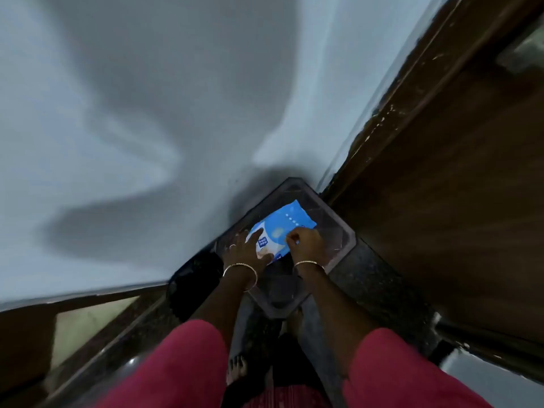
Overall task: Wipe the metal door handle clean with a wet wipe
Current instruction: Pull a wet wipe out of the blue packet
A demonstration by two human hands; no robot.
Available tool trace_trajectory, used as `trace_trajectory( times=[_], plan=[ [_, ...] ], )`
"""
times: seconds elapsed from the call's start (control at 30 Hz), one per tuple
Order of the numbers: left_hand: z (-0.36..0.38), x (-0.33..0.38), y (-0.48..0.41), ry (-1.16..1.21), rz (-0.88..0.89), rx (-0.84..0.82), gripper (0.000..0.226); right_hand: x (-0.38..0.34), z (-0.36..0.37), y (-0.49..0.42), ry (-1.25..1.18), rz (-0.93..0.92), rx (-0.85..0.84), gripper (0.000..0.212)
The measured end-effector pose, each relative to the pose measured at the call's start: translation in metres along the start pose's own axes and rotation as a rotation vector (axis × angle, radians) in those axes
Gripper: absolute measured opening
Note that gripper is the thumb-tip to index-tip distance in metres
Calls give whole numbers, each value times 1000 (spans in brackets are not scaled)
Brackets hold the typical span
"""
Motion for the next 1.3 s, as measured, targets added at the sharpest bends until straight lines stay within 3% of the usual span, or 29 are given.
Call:
trace_trajectory(
  times=[0.27,0.63,0.8,1.0,1.3],
  plan=[
    [59,-4,-39,93,-104,15,95,17,68,-52,171,-137,-71,25],
    [90,-13,-47,31,-115,70,99,26,94,-65,210,-215,2,19],
    [89,-12,-47,18,-108,69,98,30,89,-61,60,-223,20,8],
    [89,-13,-49,-14,-106,33,98,38,89,-58,-121,-215,37,10],
    [88,-12,-49,-55,-106,35,94,44,85,-50,-147,-306,156,14]
  ],
)
Point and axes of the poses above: each hand's wrist, its own y-axis away from the middle knuckle, its own z-axis out of the palm, x = y × z, the point moved 5 cm from there along -y, towards the middle knuckle, and after that the axes turned 4 degrees about x, right-handed, at the moved point
